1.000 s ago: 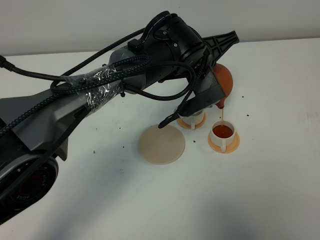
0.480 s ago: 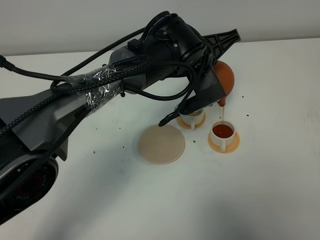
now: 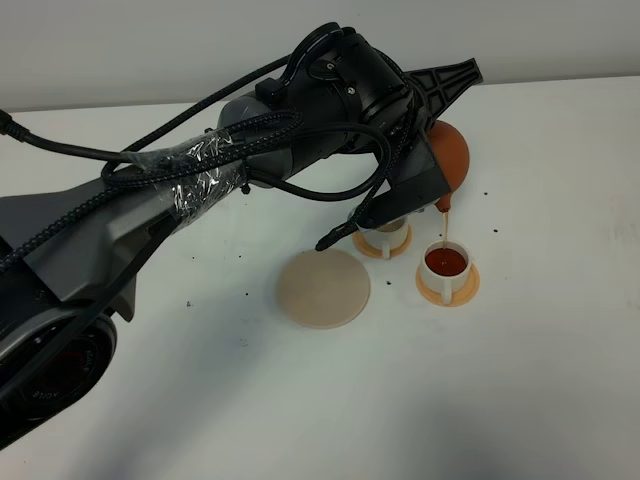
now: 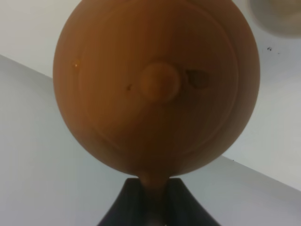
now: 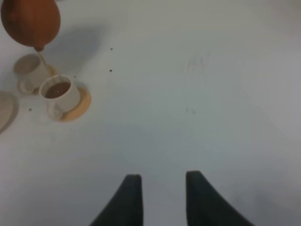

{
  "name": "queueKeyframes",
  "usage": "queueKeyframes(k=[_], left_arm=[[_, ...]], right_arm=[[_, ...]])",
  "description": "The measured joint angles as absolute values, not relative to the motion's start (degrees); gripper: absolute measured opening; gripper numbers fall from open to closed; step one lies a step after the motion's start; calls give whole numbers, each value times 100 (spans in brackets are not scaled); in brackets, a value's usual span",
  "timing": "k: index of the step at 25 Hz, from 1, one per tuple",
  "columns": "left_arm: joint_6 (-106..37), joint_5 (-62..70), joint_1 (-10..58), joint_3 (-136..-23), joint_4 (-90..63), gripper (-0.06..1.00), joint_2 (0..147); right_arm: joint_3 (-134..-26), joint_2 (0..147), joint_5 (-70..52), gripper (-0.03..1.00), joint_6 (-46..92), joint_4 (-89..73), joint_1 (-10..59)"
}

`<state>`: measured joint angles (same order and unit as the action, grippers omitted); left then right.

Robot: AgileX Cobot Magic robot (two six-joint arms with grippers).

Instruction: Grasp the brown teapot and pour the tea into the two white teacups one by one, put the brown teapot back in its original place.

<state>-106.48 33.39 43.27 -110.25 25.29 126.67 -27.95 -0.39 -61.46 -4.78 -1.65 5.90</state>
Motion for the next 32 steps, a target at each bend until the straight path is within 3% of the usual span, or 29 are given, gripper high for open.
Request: queueKeyframes(k=[17, 32], left_arm=[[-10671, 3608, 4327, -11025, 2266, 13, 12667], [-9724, 4070, 4281, -11025, 2107, 13, 12667]], right_arm=[[-2795, -39, -6146, 24, -478, -165, 590], [-2795, -39, -6146, 24, -478, -165, 590]])
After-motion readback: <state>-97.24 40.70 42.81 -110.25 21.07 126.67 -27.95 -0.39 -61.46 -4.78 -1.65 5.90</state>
